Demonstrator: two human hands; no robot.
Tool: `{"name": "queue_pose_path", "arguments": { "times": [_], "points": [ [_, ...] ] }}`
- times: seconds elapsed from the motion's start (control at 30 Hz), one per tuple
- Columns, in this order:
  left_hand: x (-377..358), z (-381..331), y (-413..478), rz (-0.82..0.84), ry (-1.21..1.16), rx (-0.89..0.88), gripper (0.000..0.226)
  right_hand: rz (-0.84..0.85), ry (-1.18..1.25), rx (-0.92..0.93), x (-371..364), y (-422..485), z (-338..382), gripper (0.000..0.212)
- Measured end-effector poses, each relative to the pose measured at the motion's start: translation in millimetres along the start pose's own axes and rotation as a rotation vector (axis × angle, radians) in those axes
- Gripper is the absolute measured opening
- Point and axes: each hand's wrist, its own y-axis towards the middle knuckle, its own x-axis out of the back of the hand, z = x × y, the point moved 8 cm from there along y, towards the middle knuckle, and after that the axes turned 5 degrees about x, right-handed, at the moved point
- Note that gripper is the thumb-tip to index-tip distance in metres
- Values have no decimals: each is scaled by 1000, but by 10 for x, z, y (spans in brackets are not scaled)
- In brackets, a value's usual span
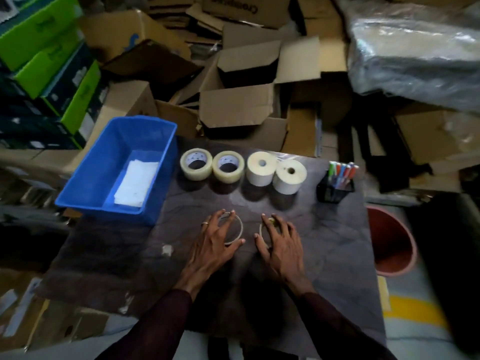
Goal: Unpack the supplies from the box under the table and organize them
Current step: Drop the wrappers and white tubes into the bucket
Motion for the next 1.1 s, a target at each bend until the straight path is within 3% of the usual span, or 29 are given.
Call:
{"name": "queue_pose_path", "arguments": {
  "times": [0.4,0.57,0.73,0.9,1.1],
  "points": [
    [-997,-2193,457,87,-75,-273,73,-234,-58,-243,1064,-417,-2102,50],
    [-1646,-3094,577,157,-11,-405,72,-227,-68,-390,1356,-645,-3091,49],
    [-2346,-3826,739,329,34,-456,74,-178,-45,-477,1398,-805,-4036,55],
    [-3043,-4247,999,459,116,-491,75,-114,43,-495,1187,-784,-4722,57],
    [-3717,-4193,1198,595,327,-445,70,-18,139,-392,742,-532,-4974,56]
  ]
}}
